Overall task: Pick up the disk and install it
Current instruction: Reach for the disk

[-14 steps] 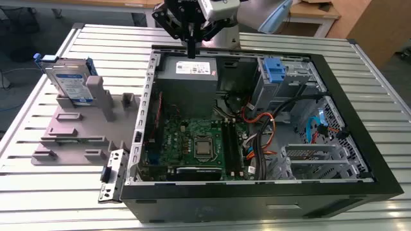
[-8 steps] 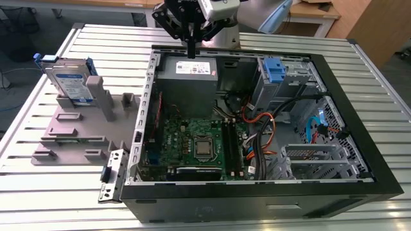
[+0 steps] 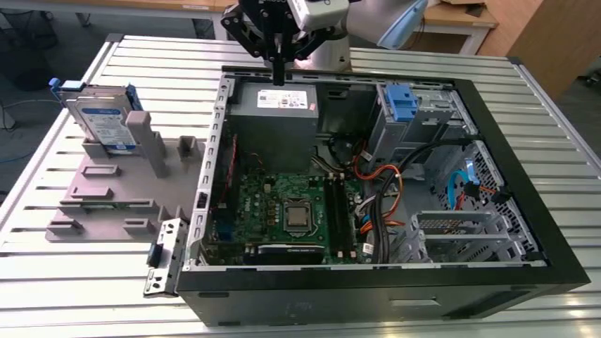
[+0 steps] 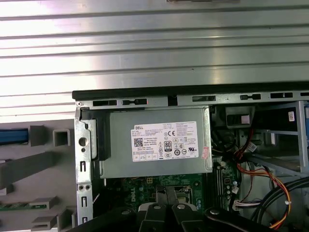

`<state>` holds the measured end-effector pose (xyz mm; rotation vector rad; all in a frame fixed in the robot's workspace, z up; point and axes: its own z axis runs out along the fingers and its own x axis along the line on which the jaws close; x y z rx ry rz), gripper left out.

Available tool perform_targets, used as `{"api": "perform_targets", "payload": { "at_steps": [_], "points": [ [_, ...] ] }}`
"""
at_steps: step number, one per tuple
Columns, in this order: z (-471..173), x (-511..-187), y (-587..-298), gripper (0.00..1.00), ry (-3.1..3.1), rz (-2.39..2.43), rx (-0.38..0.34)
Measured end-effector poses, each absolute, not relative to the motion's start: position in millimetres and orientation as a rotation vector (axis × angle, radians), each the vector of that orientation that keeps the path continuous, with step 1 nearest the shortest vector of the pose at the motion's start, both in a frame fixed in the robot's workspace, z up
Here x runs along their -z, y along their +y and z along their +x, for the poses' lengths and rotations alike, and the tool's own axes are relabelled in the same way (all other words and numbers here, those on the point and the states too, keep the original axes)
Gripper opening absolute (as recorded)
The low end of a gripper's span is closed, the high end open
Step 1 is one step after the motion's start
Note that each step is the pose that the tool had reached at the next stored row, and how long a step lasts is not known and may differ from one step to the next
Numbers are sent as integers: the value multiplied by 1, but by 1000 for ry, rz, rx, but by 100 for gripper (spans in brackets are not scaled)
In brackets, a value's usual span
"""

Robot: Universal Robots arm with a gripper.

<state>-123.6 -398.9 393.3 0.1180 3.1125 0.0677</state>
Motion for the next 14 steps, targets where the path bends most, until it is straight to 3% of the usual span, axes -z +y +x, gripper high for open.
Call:
{"api": "perform_targets", "payload": {
  "at_steps": [14],
  "points": [
    [-130,-393,-399,11,3112,118,-68]
  ]
}}
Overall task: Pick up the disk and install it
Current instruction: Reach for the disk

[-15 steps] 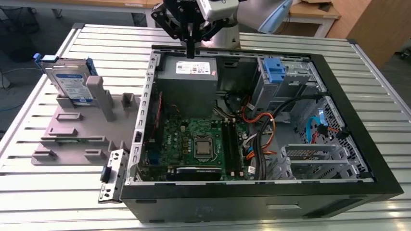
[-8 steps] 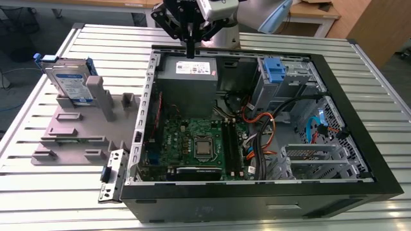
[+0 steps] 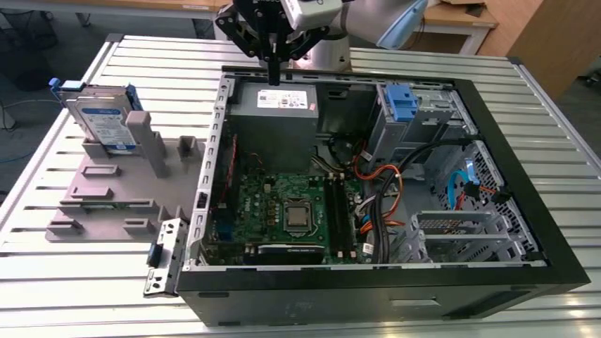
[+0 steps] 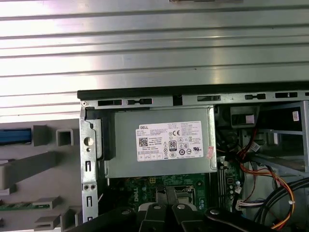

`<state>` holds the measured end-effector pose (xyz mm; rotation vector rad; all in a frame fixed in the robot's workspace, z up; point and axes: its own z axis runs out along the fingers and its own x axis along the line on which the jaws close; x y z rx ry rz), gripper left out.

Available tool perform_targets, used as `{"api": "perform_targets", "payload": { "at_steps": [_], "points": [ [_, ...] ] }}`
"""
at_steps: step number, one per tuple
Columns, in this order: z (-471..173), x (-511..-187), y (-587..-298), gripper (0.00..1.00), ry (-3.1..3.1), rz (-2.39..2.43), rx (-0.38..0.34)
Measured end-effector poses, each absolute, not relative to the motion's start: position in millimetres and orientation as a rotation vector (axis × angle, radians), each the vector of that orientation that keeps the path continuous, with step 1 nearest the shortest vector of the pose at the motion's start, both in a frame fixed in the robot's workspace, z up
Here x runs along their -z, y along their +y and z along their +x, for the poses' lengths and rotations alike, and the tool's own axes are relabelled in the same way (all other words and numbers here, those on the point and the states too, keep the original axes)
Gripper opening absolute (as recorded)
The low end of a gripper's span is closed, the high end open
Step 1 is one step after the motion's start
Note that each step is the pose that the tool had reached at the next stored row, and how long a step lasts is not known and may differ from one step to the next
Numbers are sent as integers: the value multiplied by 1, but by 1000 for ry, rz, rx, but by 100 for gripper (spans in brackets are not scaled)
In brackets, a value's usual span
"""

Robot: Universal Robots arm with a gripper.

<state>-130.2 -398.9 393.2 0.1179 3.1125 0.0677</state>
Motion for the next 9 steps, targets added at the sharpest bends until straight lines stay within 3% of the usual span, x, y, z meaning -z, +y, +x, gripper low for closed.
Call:
{"api": "perform_targets", "payload": {
  "at_steps": [9],
  "points": [
    [-133,-393,-399,11,3113,118,-68]
  ]
}}
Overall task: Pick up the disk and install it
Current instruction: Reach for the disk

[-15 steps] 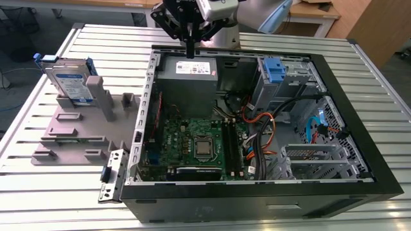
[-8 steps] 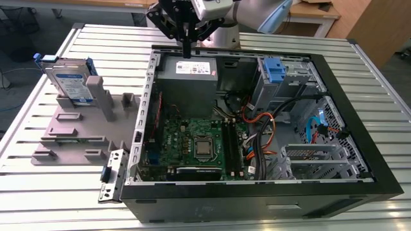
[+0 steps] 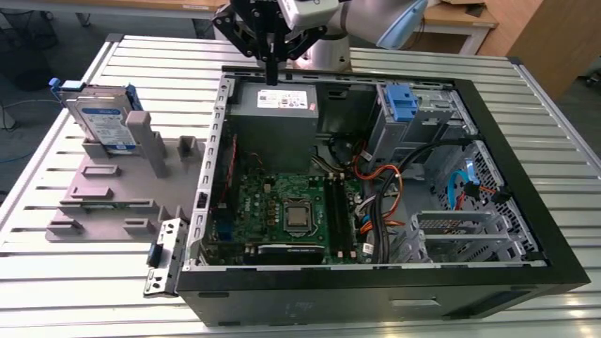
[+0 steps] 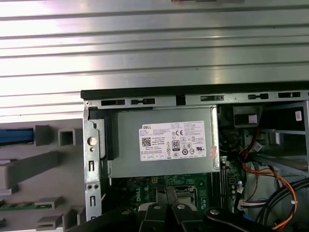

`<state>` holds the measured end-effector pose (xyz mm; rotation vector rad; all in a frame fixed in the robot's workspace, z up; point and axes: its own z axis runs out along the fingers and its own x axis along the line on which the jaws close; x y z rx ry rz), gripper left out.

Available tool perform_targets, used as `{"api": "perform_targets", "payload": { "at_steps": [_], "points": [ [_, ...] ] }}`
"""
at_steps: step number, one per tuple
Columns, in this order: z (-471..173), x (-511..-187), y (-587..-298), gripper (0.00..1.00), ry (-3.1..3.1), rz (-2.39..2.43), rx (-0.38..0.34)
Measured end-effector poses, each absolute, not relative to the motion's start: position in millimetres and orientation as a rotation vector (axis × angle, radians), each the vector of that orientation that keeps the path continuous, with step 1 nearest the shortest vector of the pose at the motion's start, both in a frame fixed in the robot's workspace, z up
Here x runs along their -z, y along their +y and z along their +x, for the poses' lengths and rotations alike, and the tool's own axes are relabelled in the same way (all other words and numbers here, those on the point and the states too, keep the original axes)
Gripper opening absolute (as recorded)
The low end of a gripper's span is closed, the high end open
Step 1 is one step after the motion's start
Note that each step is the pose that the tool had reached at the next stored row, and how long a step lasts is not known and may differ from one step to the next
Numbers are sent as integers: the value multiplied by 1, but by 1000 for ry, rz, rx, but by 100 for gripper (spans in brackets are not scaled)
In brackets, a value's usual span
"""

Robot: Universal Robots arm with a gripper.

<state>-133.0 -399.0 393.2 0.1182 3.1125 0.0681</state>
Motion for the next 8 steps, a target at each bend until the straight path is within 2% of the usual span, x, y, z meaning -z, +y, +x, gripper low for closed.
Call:
{"api": "perform_targets", "payload": {
  "at_steps": [8],
  "points": [
    [-138,-393,-399,11,3112,118,-69]
  ]
}}
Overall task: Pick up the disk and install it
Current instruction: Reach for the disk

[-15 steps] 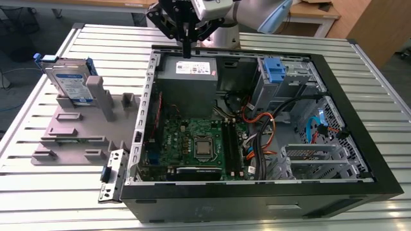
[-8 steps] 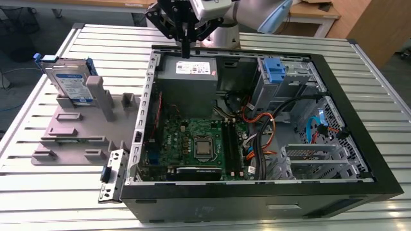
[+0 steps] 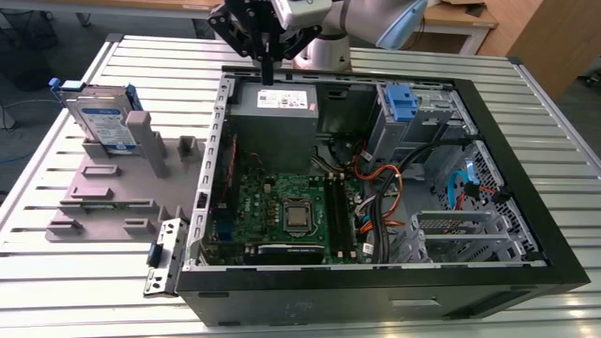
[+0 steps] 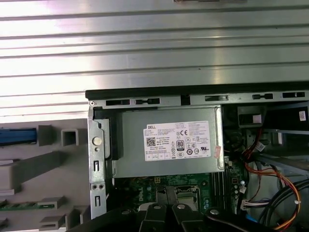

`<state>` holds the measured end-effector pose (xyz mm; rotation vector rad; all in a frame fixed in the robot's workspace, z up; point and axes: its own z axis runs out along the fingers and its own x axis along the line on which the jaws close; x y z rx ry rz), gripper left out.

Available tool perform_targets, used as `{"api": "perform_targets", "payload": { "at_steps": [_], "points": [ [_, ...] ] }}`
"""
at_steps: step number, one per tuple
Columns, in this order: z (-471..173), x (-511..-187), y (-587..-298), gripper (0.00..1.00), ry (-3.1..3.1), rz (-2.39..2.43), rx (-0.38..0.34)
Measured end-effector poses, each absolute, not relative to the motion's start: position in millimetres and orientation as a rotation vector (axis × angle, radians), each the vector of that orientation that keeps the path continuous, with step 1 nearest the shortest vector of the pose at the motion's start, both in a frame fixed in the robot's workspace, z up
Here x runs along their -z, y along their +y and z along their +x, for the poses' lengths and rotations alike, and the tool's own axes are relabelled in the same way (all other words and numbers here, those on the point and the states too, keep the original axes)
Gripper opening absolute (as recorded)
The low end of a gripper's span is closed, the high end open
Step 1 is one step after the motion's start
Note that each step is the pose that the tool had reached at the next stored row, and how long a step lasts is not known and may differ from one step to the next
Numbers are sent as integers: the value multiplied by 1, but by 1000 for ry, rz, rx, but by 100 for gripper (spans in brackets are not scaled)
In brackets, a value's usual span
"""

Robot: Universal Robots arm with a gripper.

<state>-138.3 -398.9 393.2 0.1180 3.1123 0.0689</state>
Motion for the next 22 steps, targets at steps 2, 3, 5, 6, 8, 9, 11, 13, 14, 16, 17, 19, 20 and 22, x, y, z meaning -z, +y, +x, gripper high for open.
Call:
{"api": "perform_targets", "payload": {
  "at_steps": [2,3,5,6,8,9,11,13,14,16,17,19,20,22],
  "points": [
    [-139,-393,-399,11,3112,118,-69],
    [-140,-393,-399,11,3112,118,-69],
    [-141,-393,-399,11,3112,118,-69],
    [-142,-393,-399,11,3112,118,-69],
    [-144,-393,-399,11,3112,118,-70],
    [-145,-393,-399,11,3112,118,-70],
    [-147,-393,-399,11,3112,118,-71],
    [-149,-393,-399,11,3112,118,-71],
    [-149,-393,-399,11,3112,118,-71],
    [-151,-393,-399,11,3112,118,-71],
    [-151,-393,-399,11,3112,118,-71],
    [-152,-393,-399,11,3112,118,-72],
    [-153,-393,-399,11,3112,118,-71],
    [-154,-393,-399,11,3112,118,-72]
  ]
}}
